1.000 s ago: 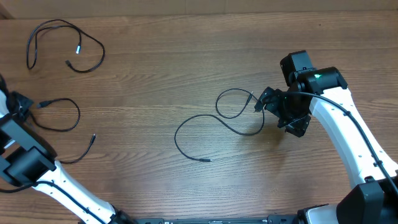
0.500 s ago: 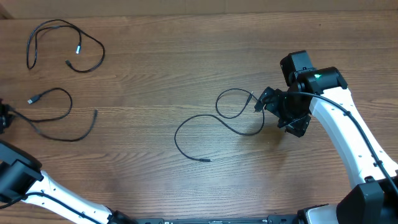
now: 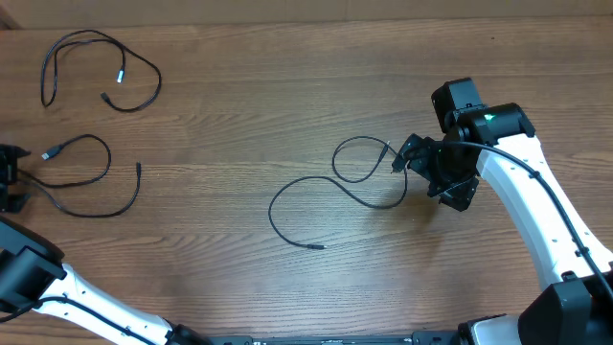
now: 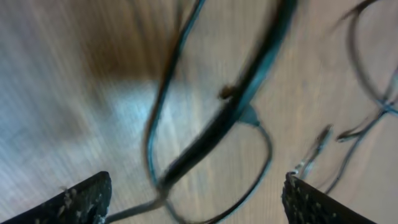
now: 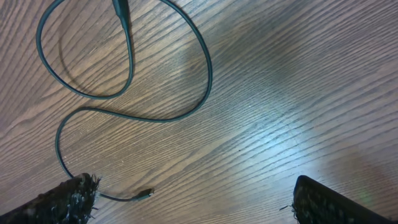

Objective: Untangle cables

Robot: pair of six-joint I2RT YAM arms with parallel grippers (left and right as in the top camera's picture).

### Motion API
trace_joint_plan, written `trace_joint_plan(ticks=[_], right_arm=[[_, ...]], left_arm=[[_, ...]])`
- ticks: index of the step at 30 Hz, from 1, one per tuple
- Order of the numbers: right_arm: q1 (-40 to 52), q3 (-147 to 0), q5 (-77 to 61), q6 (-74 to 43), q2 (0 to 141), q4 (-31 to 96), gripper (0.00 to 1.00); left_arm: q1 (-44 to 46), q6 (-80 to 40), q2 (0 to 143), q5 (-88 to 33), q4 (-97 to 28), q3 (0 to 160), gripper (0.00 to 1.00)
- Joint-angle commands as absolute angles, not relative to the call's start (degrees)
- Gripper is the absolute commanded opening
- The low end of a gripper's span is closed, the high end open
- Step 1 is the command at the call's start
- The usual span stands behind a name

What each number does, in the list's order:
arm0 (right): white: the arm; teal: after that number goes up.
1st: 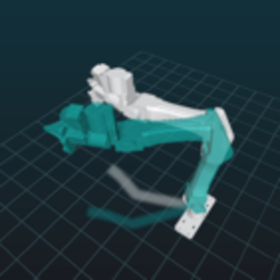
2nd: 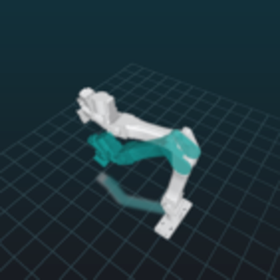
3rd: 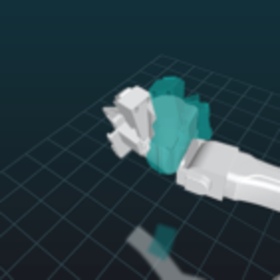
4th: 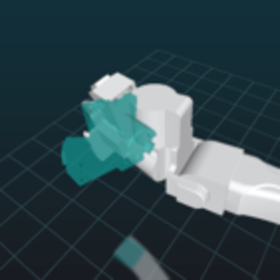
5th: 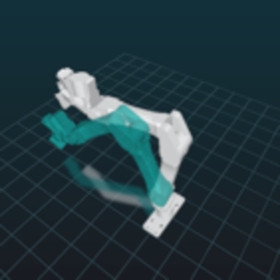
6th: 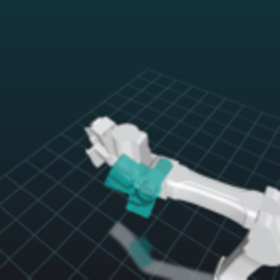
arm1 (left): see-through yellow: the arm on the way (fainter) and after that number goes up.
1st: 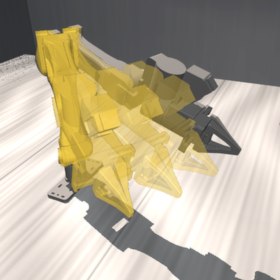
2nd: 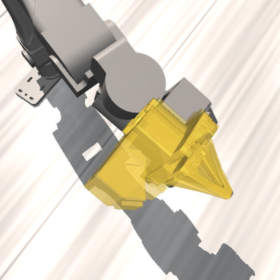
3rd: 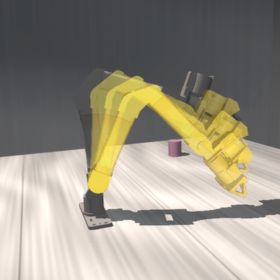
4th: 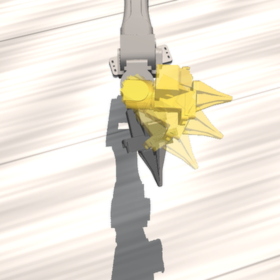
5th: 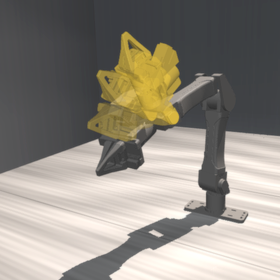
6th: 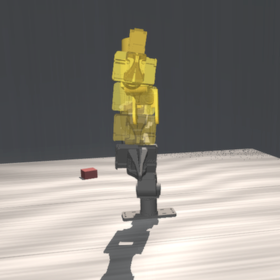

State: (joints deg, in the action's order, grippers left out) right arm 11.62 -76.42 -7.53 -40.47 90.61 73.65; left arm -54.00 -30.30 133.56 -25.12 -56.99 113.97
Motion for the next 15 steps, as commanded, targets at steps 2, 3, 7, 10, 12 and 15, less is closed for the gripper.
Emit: trace_joint_plan(ticks=[2, 3, 7, 10, 12, 15], right_arm=[[11.6, -76.3, -7.7, -40.5, 90.4, 73.6, 1.00], [11.6, -76.3, -7.7, -40.5, 90.4, 73.6, 1.00], [11.6, -76.3, -7.7, -40.5, 90.4, 73.6, 1.00], [11.6, -76.3, -7.7, -40.5, 90.4, 73.6, 1.00], [11.6, -76.3, -7.7, -40.4, 90.4, 73.6, 1.00], [11.6, -76.3, -7.7, -40.4, 90.4, 73.6, 1.00]], left_arm=[[-54.4, -25.6, 127.2, -12.2, -59.6, 115.4, 0.90], [-54.4, -24.6, 125.8, -8.8, -60.3, 115.4, 0.90], [-54.3, -20.2, 121.2, -1.1, -61.6, 115.4, 0.90], [-54.0, -16.7, 119.5, -1.6, -64.0, 115.4, 0.89], [-53.8, -16.7, 119.6, -2.0, -66.8, 115.4, 0.73], [-53.0, -17.8, 120.7, -3.6, -71.3, 114.6, 0.42]])
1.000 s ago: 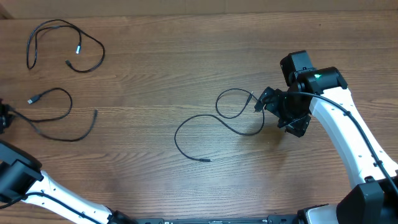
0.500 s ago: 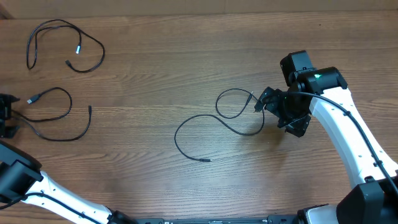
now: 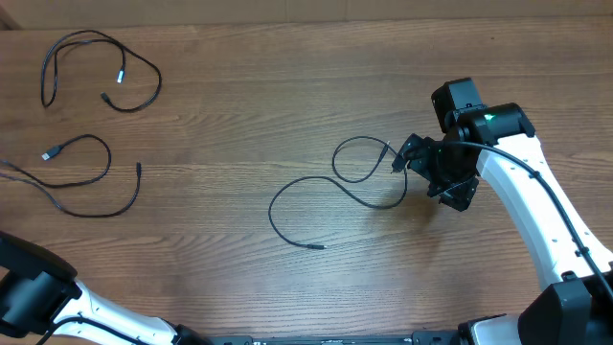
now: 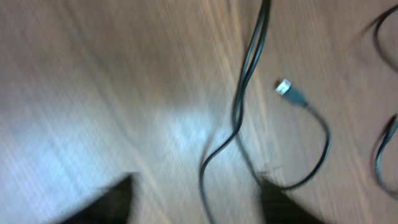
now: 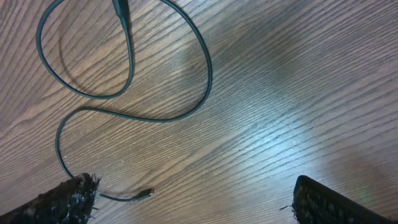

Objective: Untangle cables

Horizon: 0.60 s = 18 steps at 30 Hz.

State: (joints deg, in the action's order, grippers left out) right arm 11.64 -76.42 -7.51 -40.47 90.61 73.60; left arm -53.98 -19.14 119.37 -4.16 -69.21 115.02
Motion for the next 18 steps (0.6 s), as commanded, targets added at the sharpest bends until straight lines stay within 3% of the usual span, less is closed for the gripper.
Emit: trace_joint_plan(ticks=[1, 7, 11, 18], right_arm=[[11.6, -76.3, -7.7, -40.4, 90.4, 73.6, 1.00], [11.6, -76.3, -7.7, -40.5, 90.4, 73.6, 1.00], [11.6, -76.3, -7.7, -40.4, 90.4, 73.6, 1.00], [11.6, -76.3, -7.7, -40.5, 90.4, 73.6, 1.00]], left_arm=[[-52.7, -18.5, 121.1, -4.3, -72.3, 114.0, 0.42], [-49.5, -20.4, 122.1, -10.2, -72.8, 103.2, 0.48], [-46.0, -24.1, 122.1, -10.6, -69.9, 95.9, 0.43], [-39.4, -26.9, 122.1, -10.5, -67.0, 92.3, 0.52]])
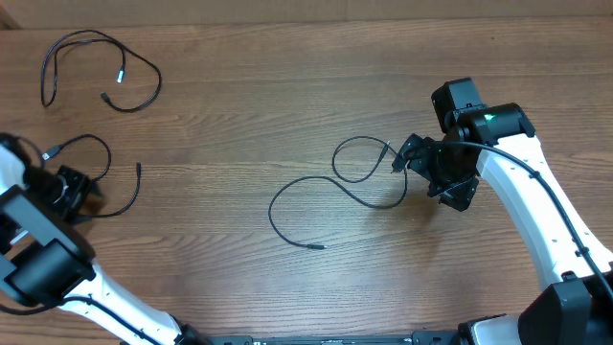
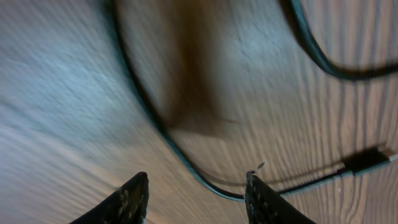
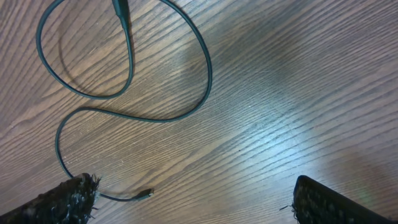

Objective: Untangle cables

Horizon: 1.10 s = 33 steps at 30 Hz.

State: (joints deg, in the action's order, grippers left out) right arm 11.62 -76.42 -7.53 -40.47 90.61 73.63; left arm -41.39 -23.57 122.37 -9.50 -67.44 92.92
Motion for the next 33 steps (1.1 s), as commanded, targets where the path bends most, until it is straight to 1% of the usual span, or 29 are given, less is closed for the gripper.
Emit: trace_joint_plan(ticks=[1, 4, 8, 13, 16, 21, 25, 26, 27, 29, 33], right_arm=[[11.6, -76.3, -7.7, -40.4, 90.4, 73.6, 1.00], [11.6, -76.3, -7.7, -40.4, 90.4, 73.6, 1.00], [11.6, -76.3, -7.7, -40.5, 90.4, 73.6, 1.00], [11.6, -76.3, -7.7, -40.4, 90.4, 73.6, 1.00], [11.6, -76.3, -7.7, -40.5, 90.4, 73.6, 1.00], [11.6, -76.3, -7.7, -40.5, 90.4, 73.6, 1.00], [11.6, -76.3, -7.7, -40.5, 90.4, 73.6, 1.00], [11.6, -76.3, -7.7, -40.4, 90.4, 73.6, 1.00], [11.6, -76.3, -7.7, -40.4, 90.4, 73.6, 1.00], [11.6, -76.3, -7.7, -40.5, 90.4, 73.6, 1.00], [11.6, -76.3, -7.7, -40.4, 90.4, 73.6, 1.00]], left_arm=[[-38.5, -28.5, 122.1, -10.5, -67.0, 91.9, 0.54], [-36.0, -33.2, 122.1, -10.5, -66.6, 90.4, 0.59], [-33.7, -38.8, 122.1, -10.3, -65.9, 88.1, 0.60], [-33.5, -47.6, 122.1, -8.1, -66.0, 86.3, 0.61], [-33.7, -49.0, 122.1, -6.2, -66.0, 86.3, 0.78], [-33.8, -51.0, 122.1, -1.8, -66.0, 86.3, 0.78], [-33.8, -51.7, 122.1, -0.9, -64.7, 86.3, 0.80], [-33.8, -51.8, 122.1, -1.0, -64.2, 86.3, 0.85], [-33.8, -52.0, 122.1, -1.1, -63.8, 86.3, 0.86], [-33.8, -52.9, 122.1, -1.1, -63.0, 86.3, 0.82], [-33.3, -54.3, 122.1, -1.1, -61.7, 85.6, 0.70]])
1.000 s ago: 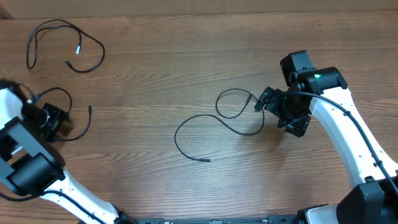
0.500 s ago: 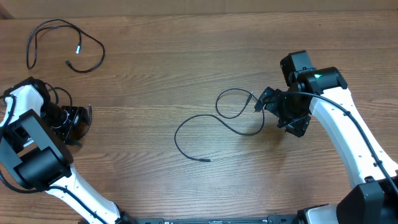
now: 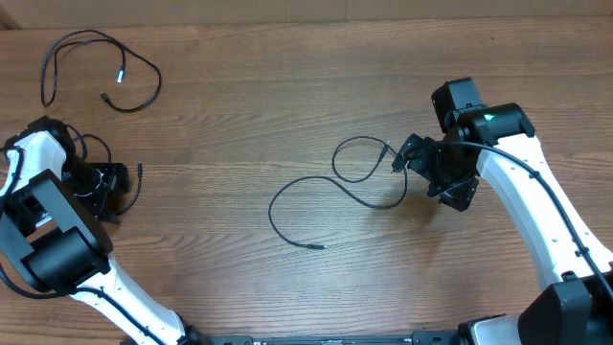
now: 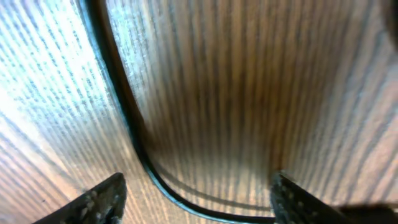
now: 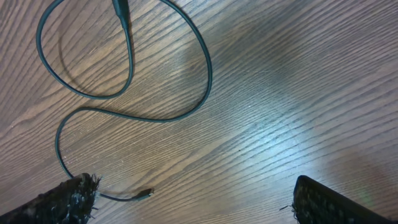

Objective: Untangle cables

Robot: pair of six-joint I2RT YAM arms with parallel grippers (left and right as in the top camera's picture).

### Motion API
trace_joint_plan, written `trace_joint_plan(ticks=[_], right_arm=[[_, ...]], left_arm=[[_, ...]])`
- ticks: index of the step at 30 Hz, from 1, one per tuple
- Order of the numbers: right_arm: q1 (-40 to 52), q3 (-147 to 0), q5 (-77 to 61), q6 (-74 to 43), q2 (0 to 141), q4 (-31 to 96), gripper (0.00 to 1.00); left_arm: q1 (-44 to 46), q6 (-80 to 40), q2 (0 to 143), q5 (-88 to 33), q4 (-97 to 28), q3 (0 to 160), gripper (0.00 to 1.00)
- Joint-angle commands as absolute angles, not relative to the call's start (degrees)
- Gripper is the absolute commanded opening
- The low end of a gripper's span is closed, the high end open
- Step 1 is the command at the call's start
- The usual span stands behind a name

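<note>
Three separate black cables lie on the wooden table. One cable (image 3: pixel 101 62) is at the far left back. A second cable (image 3: pixel 137 182) lies at the left, mostly hidden under my left gripper (image 3: pixel 101 182). In the left wrist view this cable (image 4: pixel 124 118) runs down between the spread fingers of my left gripper (image 4: pixel 196 208), which is open and close above the wood. The third cable (image 3: pixel 326 187) loops in the middle. My right gripper (image 3: pixel 436 171) hovers open beside its right end; the cable (image 5: pixel 130 74) and its plug tip (image 5: pixel 146 194) show below it.
The wooden table (image 3: pixel 287 86) stretches across the whole view, its back edge along the top. The white right arm (image 3: pixel 536 211) reaches in from the lower right, and the left arm (image 3: pixel 48 240) from the lower left.
My left gripper has moved a little to the right, onto the left cable, and sits lower, with its jaws spread wider around a strand. The right arm and middle cable are unchanged.
My left gripper was first at the far left table edge beside the left cable, then out of the overhead view, then back at the cable's left side with jaws narrower. Now it stands open over that cable. The right gripper stayed open throughout.
</note>
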State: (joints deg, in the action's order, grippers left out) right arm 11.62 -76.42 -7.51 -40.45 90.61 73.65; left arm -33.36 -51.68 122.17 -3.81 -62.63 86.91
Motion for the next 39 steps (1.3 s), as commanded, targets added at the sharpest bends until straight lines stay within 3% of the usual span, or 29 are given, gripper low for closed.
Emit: trace_joint_plan(ticks=[1, 6, 12, 16, 21, 25, 29, 31, 33, 34, 39], right_arm=[[11.6, -76.3, -7.7, -40.5, 90.4, 73.6, 1.00], [11.6, -76.3, -7.7, -40.5, 90.4, 73.6, 1.00], [11.6, -76.3, -7.7, -40.4, 90.4, 73.6, 1.00], [11.6, -76.3, -7.7, -40.5, 90.4, 73.6, 1.00], [11.6, -76.3, -7.7, -40.5, 90.4, 73.6, 1.00], [11.6, -76.3, -7.7, -40.4, 90.4, 73.6, 1.00], [11.6, -76.3, -7.7, -40.4, 90.4, 73.6, 1.00], [11.6, -76.3, -7.7, -40.5, 90.4, 73.6, 1.00], [11.6, -76.3, -7.7, -40.4, 90.4, 73.6, 1.00], [11.6, -76.3, -7.7, -40.5, 90.4, 73.6, 1.00], [11.6, -76.3, -7.7, -40.4, 90.4, 73.6, 1.00]], left_arm=[[-33.3, -54.4, 122.1, -1.1, -61.1, 85.3, 0.67], [-33.3, -55.4, 122.1, -1.5, -58.9, 82.3, 0.41], [-33.6, -57.5, 122.1, -1.9, -55.1, 79.0, 0.33], [-33.5, -57.4, 122.1, -6.6, -50.2, 78.4, 0.13], [-33.5, -53.3, 122.1, -14.3, -43.0, 78.5, 0.04], [-33.4, -52.2, 122.1, -14.7, -40.9, 78.6, 0.04], [-33.5, -52.2, 122.1, -14.9, -40.7, 78.6, 0.24], [-33.5, -51.6, 122.1, -15.6, -40.7, 78.6, 0.55], [-33.7, -51.0, 122.1, -16.8, -40.8, 78.9, 0.70], [-33.7, -50.8, 122.1, -17.7, -41.0, 79.1, 0.75], [-33.8, -49.7, 122.1, -19.7, -45.8, 82.8, 0.76]])
